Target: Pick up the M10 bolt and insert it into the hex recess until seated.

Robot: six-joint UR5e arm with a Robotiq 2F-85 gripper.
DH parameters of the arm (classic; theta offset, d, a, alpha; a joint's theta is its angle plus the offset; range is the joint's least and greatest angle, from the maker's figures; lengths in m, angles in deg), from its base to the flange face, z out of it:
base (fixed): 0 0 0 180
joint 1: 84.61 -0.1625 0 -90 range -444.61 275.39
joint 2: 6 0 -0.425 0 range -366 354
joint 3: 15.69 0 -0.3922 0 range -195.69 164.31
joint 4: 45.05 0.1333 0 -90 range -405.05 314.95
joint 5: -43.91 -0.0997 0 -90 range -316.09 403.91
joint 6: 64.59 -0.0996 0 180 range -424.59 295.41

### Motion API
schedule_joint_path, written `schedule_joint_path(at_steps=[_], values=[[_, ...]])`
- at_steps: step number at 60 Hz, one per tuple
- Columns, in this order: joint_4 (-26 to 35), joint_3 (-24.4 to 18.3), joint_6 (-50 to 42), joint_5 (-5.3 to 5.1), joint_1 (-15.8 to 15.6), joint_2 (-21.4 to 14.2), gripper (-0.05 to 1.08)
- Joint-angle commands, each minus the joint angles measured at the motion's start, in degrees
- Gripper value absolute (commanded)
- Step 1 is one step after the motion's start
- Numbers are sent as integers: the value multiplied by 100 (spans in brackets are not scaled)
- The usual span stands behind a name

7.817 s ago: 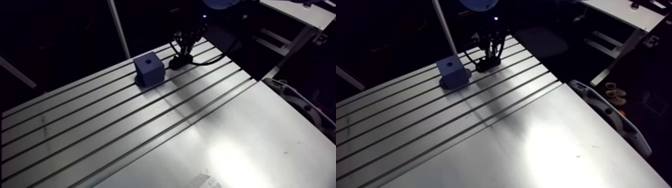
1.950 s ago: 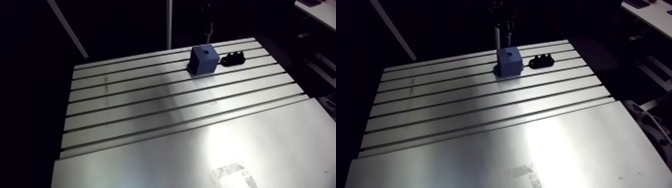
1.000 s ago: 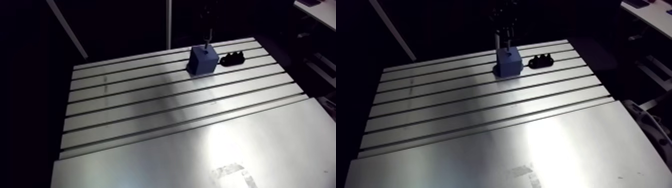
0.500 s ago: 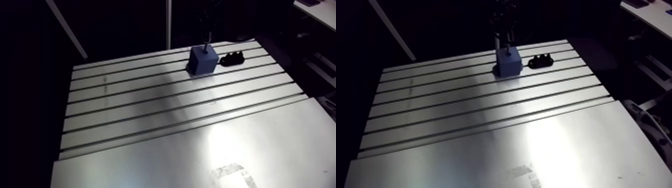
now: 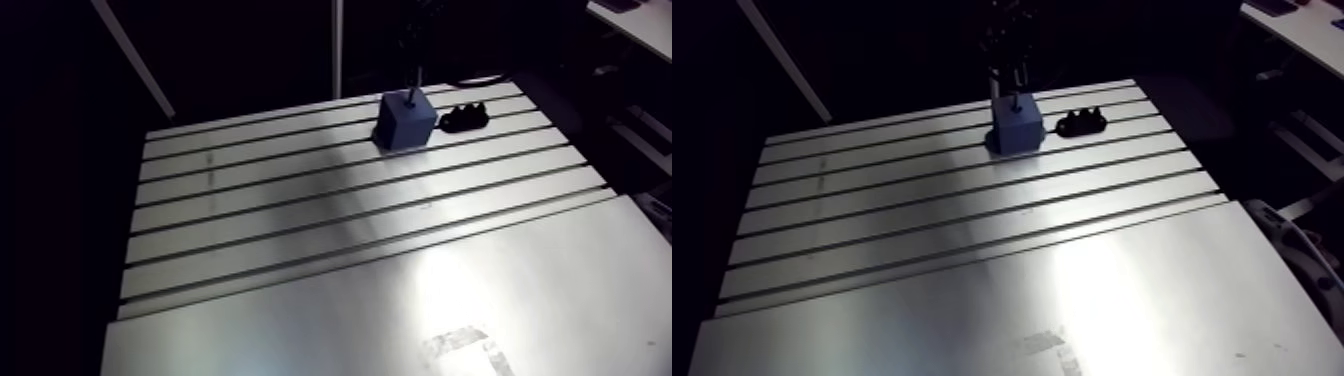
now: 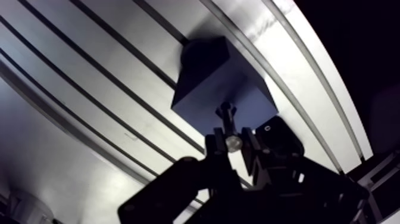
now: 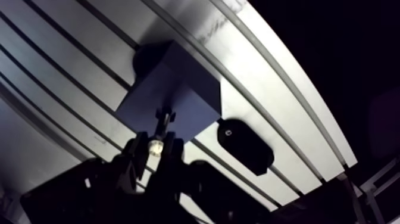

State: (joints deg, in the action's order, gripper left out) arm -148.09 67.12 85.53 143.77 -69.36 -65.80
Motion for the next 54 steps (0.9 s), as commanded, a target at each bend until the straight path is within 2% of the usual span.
schedule_joint_path(at_steps=[1,54], values=[[-1,2,4,-6,5,0,104],[-1,29,5,-6,66,71,103]])
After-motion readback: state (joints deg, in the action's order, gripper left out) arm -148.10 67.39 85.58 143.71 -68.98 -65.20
